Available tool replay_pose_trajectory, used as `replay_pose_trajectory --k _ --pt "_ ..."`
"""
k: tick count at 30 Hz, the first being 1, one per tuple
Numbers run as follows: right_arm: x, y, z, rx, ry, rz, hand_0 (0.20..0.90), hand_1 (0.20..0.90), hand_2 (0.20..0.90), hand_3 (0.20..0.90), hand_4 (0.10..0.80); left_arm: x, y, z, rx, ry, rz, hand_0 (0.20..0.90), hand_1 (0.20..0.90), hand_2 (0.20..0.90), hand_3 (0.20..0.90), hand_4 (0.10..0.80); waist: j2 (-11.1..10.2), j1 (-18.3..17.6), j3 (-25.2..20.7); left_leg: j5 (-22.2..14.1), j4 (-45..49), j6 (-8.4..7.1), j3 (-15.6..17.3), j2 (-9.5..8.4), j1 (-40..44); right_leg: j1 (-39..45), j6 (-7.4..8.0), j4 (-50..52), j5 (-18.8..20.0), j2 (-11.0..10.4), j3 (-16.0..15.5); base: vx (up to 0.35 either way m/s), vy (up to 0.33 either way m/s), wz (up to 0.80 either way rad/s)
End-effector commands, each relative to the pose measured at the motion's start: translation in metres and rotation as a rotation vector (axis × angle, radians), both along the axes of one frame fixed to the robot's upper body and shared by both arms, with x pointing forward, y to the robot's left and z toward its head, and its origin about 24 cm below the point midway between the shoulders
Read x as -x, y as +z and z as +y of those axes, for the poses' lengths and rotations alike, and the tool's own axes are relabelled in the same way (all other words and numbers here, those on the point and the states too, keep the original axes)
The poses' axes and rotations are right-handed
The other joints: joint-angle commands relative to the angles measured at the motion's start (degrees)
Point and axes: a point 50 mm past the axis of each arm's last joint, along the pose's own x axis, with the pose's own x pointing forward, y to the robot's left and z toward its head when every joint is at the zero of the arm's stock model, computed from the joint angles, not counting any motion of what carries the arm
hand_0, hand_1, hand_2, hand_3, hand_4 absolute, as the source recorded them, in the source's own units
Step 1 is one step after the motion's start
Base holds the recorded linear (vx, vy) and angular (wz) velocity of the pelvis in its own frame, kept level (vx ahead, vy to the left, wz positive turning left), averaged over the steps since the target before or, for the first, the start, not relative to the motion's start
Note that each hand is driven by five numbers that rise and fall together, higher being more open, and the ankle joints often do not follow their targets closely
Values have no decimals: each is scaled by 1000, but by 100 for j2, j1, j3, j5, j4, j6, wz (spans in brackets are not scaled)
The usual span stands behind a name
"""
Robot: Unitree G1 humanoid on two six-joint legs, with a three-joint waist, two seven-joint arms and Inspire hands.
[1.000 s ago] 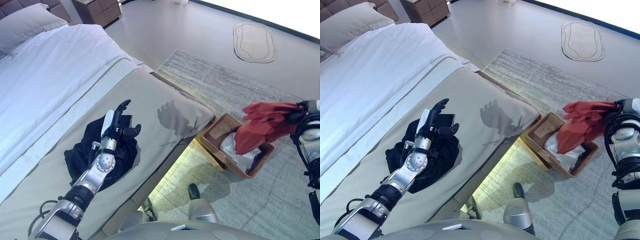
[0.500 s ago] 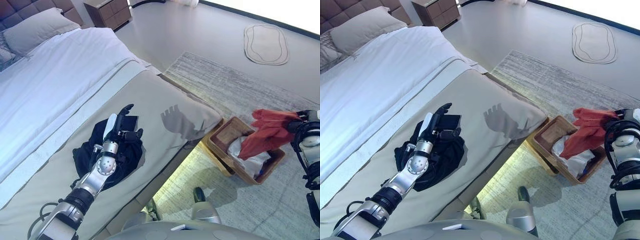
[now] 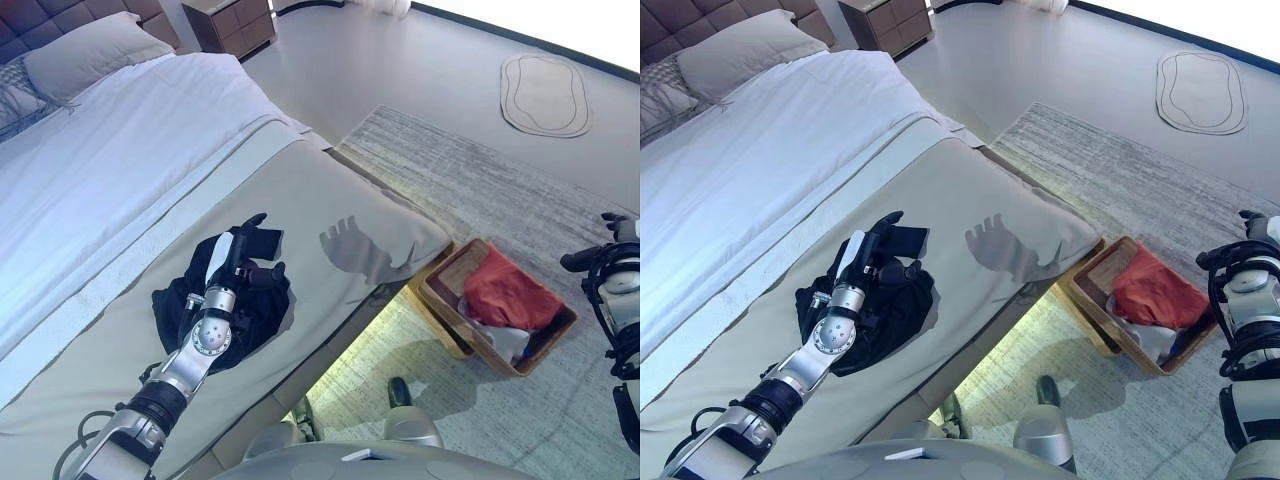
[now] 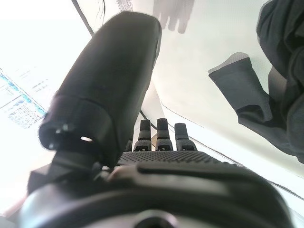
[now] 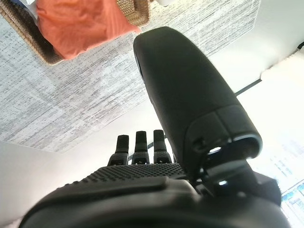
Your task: Pick up the clothes from the bed and place them into the basket
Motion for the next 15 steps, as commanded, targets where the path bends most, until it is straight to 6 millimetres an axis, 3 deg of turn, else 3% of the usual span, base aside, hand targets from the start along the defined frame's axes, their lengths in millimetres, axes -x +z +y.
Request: replay_pose_trajectory --k 1,7,15 --pt "-27 47 10 138 89 -156 900 900 900 900 800 -18 33 2 10 -13 -182 900 900 900 900 800 -382 175 -318 -777 15 -341 -45 305 458 -185 -267 49 -109 168 -126 4 16 6" --pt "-43 63 28 172 181 -233 900 900 900 900 800 -16 31 9 4 26 -176 900 900 900 900 800 -462 299 -372 -760 15 -335 -140 302 449 -135 -273 33 -95 134 -214 2 10 7" --pt "-77 91 90 239 396 -387 900 900 900 900 800 -11 24 24 -15 121 -166 900 900 900 900 800 -586 644 -437 -685 15 -307 -450 271 233 -87 -296 30 -155 69 -485 -4 0 13"
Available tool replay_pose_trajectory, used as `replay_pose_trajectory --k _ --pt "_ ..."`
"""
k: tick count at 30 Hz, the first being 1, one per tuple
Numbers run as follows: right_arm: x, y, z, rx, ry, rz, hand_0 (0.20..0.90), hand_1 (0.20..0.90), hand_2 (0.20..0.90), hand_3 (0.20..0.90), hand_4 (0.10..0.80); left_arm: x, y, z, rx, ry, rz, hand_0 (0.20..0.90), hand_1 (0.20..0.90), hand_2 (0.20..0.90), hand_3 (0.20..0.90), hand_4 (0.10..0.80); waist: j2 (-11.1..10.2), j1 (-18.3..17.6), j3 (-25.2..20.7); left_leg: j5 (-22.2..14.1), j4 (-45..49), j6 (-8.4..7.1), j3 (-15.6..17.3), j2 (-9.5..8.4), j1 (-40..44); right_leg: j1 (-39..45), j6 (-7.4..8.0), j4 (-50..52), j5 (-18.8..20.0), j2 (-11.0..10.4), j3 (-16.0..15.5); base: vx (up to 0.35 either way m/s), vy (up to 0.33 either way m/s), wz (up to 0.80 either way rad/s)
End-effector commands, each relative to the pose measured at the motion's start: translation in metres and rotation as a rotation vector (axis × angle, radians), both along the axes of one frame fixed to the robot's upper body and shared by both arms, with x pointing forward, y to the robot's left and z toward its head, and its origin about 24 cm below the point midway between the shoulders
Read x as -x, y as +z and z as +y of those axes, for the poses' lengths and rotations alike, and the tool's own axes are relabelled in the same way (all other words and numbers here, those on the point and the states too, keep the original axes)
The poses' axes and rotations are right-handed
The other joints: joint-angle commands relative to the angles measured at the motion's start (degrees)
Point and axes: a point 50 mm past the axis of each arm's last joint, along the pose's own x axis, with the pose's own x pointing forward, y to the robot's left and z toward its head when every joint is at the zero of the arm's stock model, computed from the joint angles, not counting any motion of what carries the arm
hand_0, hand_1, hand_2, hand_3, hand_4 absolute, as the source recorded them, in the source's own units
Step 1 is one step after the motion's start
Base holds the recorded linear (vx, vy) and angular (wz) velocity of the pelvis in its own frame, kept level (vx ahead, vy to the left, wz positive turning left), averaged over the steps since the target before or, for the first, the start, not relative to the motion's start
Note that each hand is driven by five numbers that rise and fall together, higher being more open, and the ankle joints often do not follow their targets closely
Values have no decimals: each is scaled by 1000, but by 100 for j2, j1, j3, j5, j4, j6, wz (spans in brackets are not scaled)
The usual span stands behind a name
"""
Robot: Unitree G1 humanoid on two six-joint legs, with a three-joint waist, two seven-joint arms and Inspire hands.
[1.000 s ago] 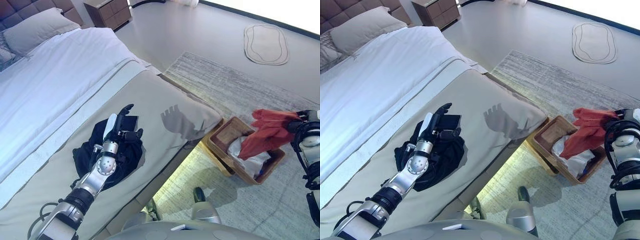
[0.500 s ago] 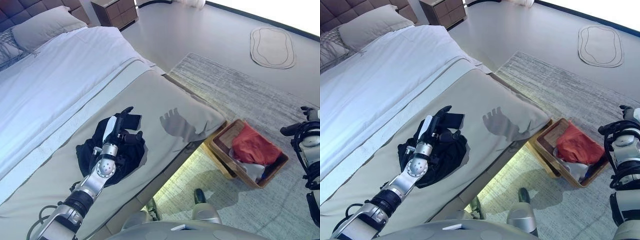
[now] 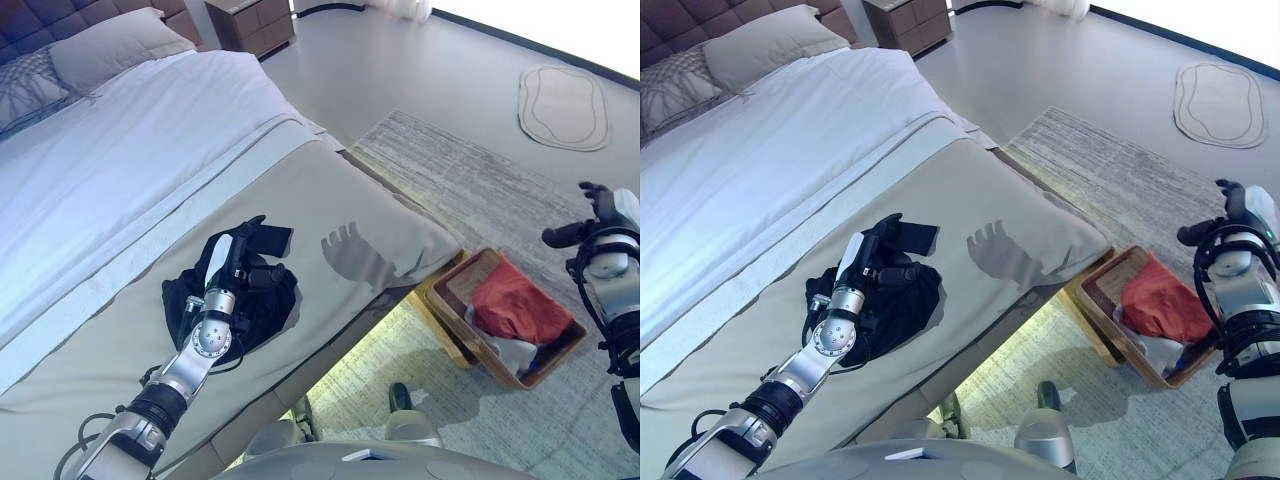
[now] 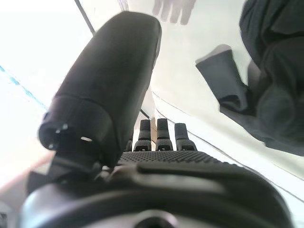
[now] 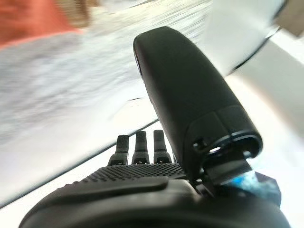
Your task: Pick up the clothes from the bed and place them into the basket
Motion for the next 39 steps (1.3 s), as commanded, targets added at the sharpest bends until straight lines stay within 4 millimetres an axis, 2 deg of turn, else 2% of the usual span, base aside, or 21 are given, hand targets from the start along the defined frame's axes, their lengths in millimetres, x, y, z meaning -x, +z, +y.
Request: replay_pose_trajectory --k 1,7,13,19,21,23,25,29,31,33,36,39 --pt "-42 64 49 144 179 -276 900 900 900 900 800 -14 27 27 -40 109 -166 900 900 900 900 800 -552 375 -439 -736 24 -294 -168 255 257 -219 -300 31 -160 50 -208 0 19 28" --pt "-61 70 86 198 315 -271 900 900 900 900 800 -3 9 43 -62 206 -87 900 900 900 900 800 -576 762 -522 -691 24 -274 -481 189 148 -110 -325 31 -239 -36 -493 49 23 25" --pt "-77 67 119 235 407 -227 900 900 900 900 800 11 -3 58 -87 254 -15 900 900 900 900 800 -578 1250 -542 -630 33 -259 -796 102 82 45 -363 119 -332 -155 -922 96 47 37" --pt "-86 65 133 282 403 -197 900 900 900 900 800 15 2 61 -94 208 -23 900 900 900 900 800 -497 1812 -351 -530 116 -241 -1282 -13 -185 83 -406 455 -548 -311 -1422 53 49 44" --pt "-90 71 136 299 391 -193 900 900 900 900 800 13 7 60 -91 182 -40 900 900 900 900 800 -460 1963 -259 -508 187 -230 -1444 -67 -332 33 -423 595 -632 -364 -1569 -14 30 52" --pt "-94 85 138 325 365 -208 900 900 900 900 800 5 16 56 -87 137 -77 900 900 900 900 800 -407 2117 -92 -530 390 -202 -1606 -152 -599 -129 -439 823 -736 -450 -1711 -130 25 45" --pt "-98 102 142 348 346 -239 900 900 900 900 800 -4 29 51 -74 109 -132 900 900 900 900 800 -339 2235 177 -716 863 -202 -1690 -230 -888 -391 -447 1294 -989 -586 -1794 -159 -10 43" --pt "-103 120 150 372 335 -292 900 900 900 900 800 -14 47 43 -36 90 -231 900 900 900 900 800 -162 2449 810 -1091 2005 -122 -1811 -474 -1497 -834 -612 2415 -1407 -875 -1851 -145 17 23" --pt "-105 121 158 364 334 -307 900 900 900 900 800 -14 54 42 -30 87 -271 900 900 900 900 800 -124 2548 1123 -1425 2756 47 -1868 -659 -1864 -1160 -693 3240 -1639 -1071 -1812 -109 19 26" --pt "-107 121 166 369 348 -301 900 900 900 900 800 -14 55 41 -21 96 -282 900 900 900 900 800 -101 2591 1310 -1627 3185 199 -1895 -779 -2135 -1455 -714 3745 -1807 -1161 -1715 -76 29 23" --pt "-109 122 171 366 356 -274 900 900 900 900 800 -15 60 37 -12 96 -306 900 900 900 900 800 -74 2647 1567 -1830 3736 286 -1904 -955 -2465 -1758 -738 4329 -1979 -1260 -1641 -62 29 12" --pt "-110 116 167 384 342 -242 900 900 900 900 800 -13 62 34 2 99 -327 900 900 900 900 800 -47 2704 1685 -1957 4133 373 -1914 -1081 -2797 -2094 -737 4799 -2102 -1338 -1630 -21 10 17"
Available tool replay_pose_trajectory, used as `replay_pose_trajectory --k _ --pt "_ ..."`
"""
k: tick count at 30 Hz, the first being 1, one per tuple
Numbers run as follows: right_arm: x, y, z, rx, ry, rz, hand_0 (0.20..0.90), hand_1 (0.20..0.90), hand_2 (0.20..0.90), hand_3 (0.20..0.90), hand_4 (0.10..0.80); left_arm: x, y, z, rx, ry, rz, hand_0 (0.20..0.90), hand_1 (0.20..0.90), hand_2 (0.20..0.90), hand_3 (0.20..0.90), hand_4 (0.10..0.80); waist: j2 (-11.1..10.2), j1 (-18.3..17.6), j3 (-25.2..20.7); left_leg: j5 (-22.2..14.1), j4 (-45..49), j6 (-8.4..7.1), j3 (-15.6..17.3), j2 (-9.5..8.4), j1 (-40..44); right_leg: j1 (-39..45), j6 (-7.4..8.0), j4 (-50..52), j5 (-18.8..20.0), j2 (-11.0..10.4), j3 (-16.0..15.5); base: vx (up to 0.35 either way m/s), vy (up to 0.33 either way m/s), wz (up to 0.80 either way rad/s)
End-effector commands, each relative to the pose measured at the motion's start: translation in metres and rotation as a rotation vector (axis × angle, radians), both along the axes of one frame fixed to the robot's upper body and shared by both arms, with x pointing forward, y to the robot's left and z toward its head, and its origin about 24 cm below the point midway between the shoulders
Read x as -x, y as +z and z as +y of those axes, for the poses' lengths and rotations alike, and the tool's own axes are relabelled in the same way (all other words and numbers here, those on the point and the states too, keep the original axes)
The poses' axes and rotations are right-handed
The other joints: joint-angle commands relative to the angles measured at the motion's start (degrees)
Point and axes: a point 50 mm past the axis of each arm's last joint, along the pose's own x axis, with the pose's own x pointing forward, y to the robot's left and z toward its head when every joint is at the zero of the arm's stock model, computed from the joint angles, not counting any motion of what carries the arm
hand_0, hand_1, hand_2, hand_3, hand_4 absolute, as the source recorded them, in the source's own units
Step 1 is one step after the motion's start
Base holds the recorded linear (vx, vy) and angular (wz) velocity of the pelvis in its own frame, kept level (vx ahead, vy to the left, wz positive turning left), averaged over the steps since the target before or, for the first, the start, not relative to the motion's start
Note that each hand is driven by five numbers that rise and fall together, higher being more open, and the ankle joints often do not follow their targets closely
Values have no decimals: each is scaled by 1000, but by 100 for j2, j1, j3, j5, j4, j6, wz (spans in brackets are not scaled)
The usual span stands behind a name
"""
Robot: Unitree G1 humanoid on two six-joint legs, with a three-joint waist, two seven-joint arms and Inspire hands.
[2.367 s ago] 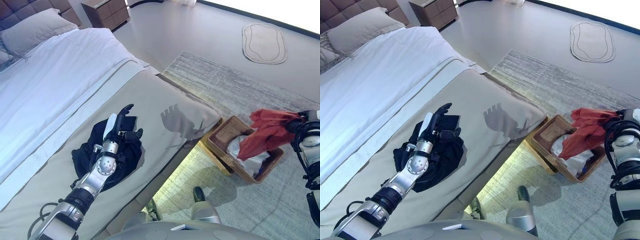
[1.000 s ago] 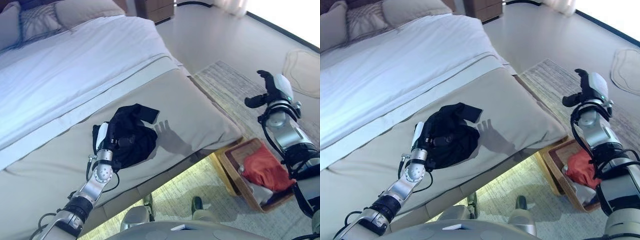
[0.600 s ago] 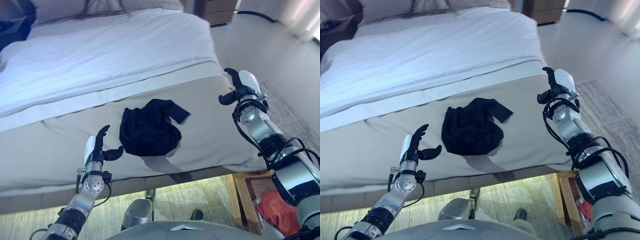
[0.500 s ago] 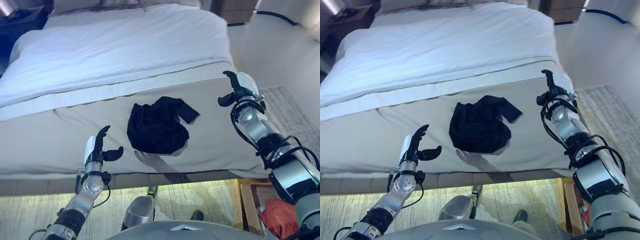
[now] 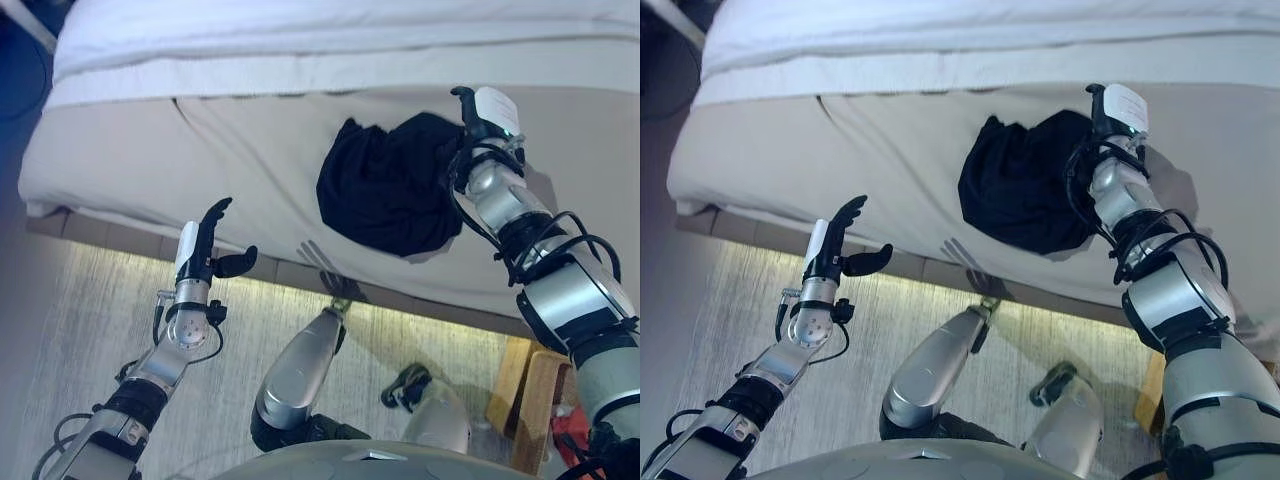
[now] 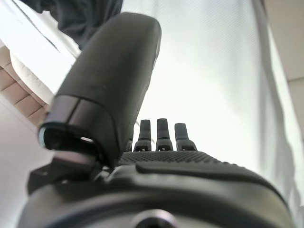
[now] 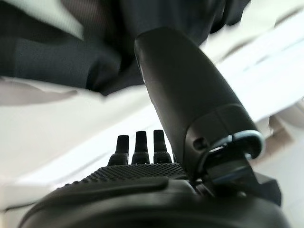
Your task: Pick up the clothes from the bed and place them into the basket
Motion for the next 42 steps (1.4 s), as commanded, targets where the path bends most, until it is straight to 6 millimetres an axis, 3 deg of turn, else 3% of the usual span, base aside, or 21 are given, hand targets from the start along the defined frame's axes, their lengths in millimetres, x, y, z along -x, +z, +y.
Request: replay_pose_trajectory --k 1,8,20,24,25,34,42 --pt "-6 56 14 124 42 -180 900 900 900 900 800 -1 37 3 49 7 -217 900 900 900 900 800 -26 115 -98 -1275 1213 269 -14 15 -304 -333 -406 426 212 237 30 -31 8 16" --pt "-8 60 9 132 -9 -118 900 900 900 900 800 9 37 2 91 7 -258 900 900 900 900 800 145 193 -98 -1392 1901 365 -39 -96 -1330 -1423 -471 1230 4 286 135 -56 35 8" --pt "-8 60 -19 124 -119 104 900 900 900 900 800 10 46 -7 105 -38 -316 900 900 900 900 800 330 192 -98 -1615 2892 494 -8 -283 -2496 -2729 -583 2191 -227 415 365 -62 0 3" --pt "-8 67 -20 112 -123 80 900 900 900 900 800 9 47 -6 109 -38 -317 900 900 900 900 800 390 202 -98 -1637 3082 512 9 -314 -2697 -2961 -614 2345 -266 440 435 -65 14 1" --pt "-8 70 -19 118 -124 61 300 300 300 200 100 10 46 -6 110 -36 -317 900 900 900 900 800 399 201 -98 -1643 3095 521 22 -316 -2699 -2975 -618 2367 -273 446 447 -61 26 3" --pt "-9 79 -10 100 -116 -102 300 300 300 200 100 8 47 -7 99 -29 -319 900 900 900 900 800 313 116 -98 -1456 2440 503 117 -159 -2040 -2345 -510 1859 -61 486 424 -12 9 0" --pt "-6 87 7 17 -30 -288 300 300 300 200 100 1 48 -1 63 19 -294 900 900 900 900 800 28 -136 -98 -1007 782 376 331 276 -379 -831 -299 280 474 448 357 47 14 -20"
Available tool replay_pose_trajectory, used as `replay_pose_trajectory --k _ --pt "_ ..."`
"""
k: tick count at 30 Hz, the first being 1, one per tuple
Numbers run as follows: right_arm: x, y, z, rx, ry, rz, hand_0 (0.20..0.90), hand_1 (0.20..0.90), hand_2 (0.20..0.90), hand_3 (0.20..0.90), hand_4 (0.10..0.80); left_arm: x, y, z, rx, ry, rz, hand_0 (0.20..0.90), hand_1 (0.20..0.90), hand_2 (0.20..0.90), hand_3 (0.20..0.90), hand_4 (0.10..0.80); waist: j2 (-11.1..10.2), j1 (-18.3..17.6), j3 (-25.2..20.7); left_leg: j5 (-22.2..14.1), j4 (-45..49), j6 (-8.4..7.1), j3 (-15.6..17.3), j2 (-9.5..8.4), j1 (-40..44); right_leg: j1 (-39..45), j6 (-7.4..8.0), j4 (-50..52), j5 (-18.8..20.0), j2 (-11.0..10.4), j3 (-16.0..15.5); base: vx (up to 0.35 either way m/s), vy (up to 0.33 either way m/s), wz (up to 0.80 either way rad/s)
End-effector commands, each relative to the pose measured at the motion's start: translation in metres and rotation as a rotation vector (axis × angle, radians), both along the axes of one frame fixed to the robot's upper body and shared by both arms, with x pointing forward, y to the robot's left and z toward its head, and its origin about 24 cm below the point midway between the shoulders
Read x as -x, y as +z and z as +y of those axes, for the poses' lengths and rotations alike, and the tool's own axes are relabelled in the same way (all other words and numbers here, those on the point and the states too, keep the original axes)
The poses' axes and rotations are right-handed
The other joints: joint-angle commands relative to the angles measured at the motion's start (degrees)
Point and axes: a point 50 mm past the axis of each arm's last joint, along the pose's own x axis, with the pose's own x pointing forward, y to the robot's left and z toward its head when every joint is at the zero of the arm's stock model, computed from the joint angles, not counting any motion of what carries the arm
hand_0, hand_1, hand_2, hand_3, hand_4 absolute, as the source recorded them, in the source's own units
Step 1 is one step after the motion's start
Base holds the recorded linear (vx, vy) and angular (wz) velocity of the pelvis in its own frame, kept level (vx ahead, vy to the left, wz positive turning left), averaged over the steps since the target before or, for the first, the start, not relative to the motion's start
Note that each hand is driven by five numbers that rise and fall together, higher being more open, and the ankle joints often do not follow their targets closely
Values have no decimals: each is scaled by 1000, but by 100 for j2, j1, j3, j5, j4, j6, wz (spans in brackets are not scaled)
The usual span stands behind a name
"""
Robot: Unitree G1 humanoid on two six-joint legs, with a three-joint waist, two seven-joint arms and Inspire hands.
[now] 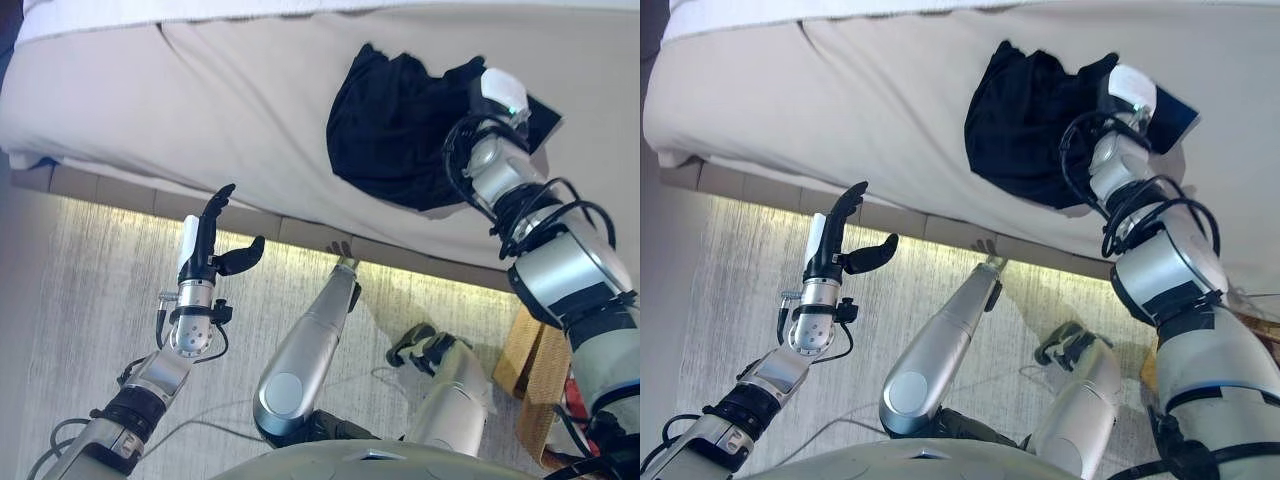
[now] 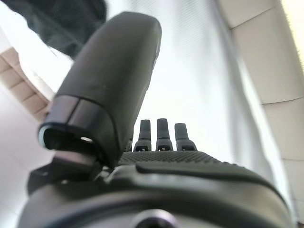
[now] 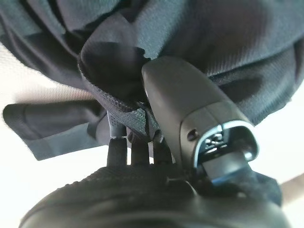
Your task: Pick up the clothes from the bed and place them into the basket
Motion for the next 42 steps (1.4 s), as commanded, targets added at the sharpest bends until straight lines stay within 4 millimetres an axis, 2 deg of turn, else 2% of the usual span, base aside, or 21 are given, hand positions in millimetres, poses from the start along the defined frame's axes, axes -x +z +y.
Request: replay_pose_trajectory --k 1,6,12,17,21,28,35,42 --pt "2 75 6 46 40 -323 300 300 300 200 100 -13 39 6 11 37 -182 900 900 900 900 800 -31 -98 -125 -673 -432 334 312 139 1034 605 -58 -837 936 291 -122 79 14 -27" --pt "8 70 0 34 47 -357 300 300 300 200 100 -13 37 11 -8 68 -149 900 900 900 900 800 -246 -269 -544 -305 -1549 137 434 420 1961 1466 79 -2093 1292 483 -219 125 9 -25" --pt "21 70 -30 -25 31 -382 300 300 300 200 100 -6 25 19 -27 88 -76 900 900 900 900 800 -512 -602 -1345 100 -2756 -56 696 683 2892 2462 190 -3742 1884 855 -201 140 9 -20" --pt "32 82 -45 -13 27 -435 300 300 300 200 100 1 11 24 -34 92 -8 900 900 900 900 800 -625 -865 -1906 227 -3315 -139 945 816 3364 2863 299 -4347 2141 950 -79 116 18 -20" --pt "45 93 -66 13 10 -470 300 300 300 200 100 4 1 25 -38 92 30 900 900 900 900 800 -690 -1138 -2263 259 -3652 -200 1144 912 3697 3056 367 -4707 2278 1052 81 75 5 -19" --pt "63 111 -96 55 -49 -517 300 300 300 200 100 2 -6 22 -41 85 41 900 900 900 900 800 -731 -1512 -2529 303 -4010 -323 1405 1043 4008 3233 412 -5205 2474 1217 315 7 -6 -27" --pt "83 129 -120 72 -140 -595 300 300 300 200 100 -6 -6 15 -43 47 38 900 900 900 900 800 -770 -1892 -2627 182 -4010 -368 1685 1113 4122 3169 432 -5386 2560 1324 609 -12 -11 -24" --pt "100 118 -141 112 -219 -562 300 300 300 200 100 -12 -3 11 -54 17 44 900 900 900 900 800 -780 -2250 -2612 96 -4010 -371 1959 1169 4279 3108 440 -5386 2584 1403 912 8 -4 -25"
